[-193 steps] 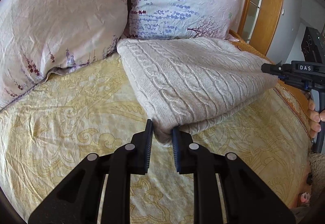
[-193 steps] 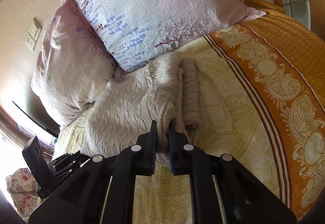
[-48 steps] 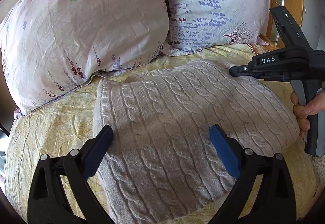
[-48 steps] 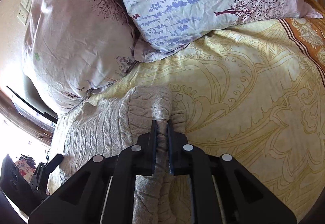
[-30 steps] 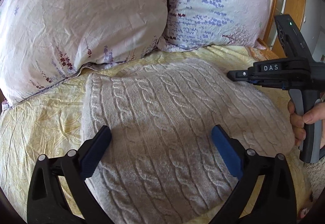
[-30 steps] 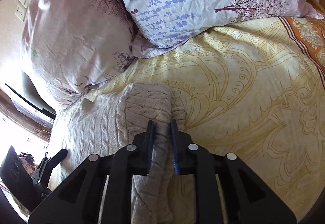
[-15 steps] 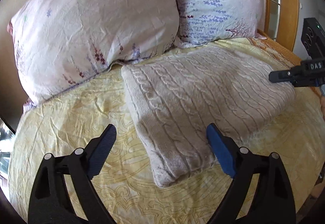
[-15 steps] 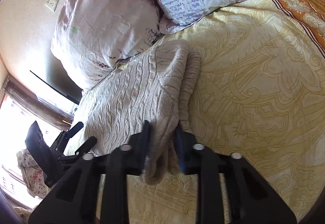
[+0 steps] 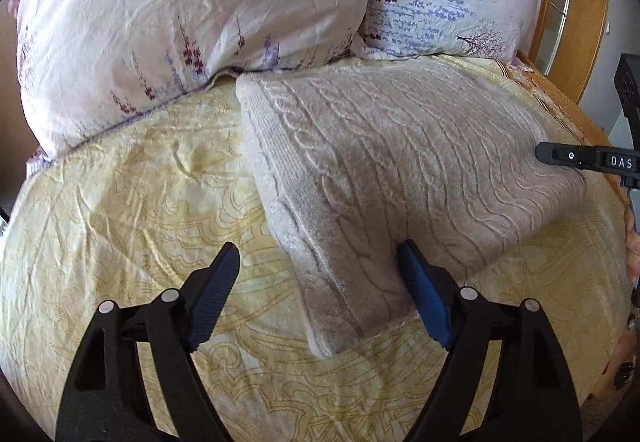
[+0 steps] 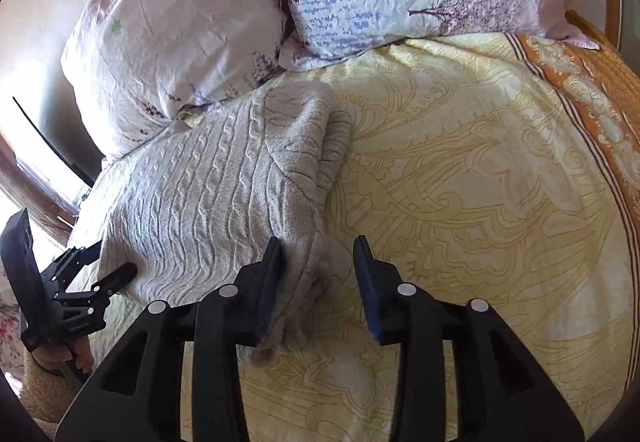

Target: Fold small clothes

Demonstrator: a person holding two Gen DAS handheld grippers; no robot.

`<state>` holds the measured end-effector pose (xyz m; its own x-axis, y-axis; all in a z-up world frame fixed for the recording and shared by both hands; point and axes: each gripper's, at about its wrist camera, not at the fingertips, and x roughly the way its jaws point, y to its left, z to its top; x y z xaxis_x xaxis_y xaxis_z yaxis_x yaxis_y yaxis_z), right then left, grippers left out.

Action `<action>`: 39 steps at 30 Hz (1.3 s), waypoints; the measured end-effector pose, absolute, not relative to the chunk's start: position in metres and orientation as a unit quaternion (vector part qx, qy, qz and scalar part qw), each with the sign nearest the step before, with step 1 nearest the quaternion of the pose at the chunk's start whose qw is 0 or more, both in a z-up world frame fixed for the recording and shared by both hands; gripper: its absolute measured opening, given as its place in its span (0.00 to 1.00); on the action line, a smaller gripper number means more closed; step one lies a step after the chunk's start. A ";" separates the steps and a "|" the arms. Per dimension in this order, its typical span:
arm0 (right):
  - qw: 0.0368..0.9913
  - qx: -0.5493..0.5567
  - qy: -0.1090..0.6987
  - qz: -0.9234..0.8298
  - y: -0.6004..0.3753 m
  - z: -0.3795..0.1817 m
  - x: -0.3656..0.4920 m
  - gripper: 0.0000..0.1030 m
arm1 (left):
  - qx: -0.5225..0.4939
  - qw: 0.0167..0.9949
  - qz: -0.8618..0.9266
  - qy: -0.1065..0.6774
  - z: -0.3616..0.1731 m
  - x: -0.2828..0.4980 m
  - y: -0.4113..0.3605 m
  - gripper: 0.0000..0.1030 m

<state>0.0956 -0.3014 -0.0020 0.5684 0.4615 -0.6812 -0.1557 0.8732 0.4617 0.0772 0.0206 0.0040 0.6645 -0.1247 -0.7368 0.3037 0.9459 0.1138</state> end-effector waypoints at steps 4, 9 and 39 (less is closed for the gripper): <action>0.896 0.176 0.358 0.196 -0.314 0.024 0.068 0.36 | 0.101 0.929 -0.124 0.335 0.027 0.053 0.025 0.79; 0.869 0.200 0.392 0.227 -0.317 0.011 0.058 0.36 | 0.078 0.933 -0.123 0.330 0.032 0.049 0.029 0.79; 0.913 0.068 0.362 0.175 -0.255 0.018 0.049 0.11 | 0.036 0.935 -0.154 0.317 0.037 0.048 -0.024 0.93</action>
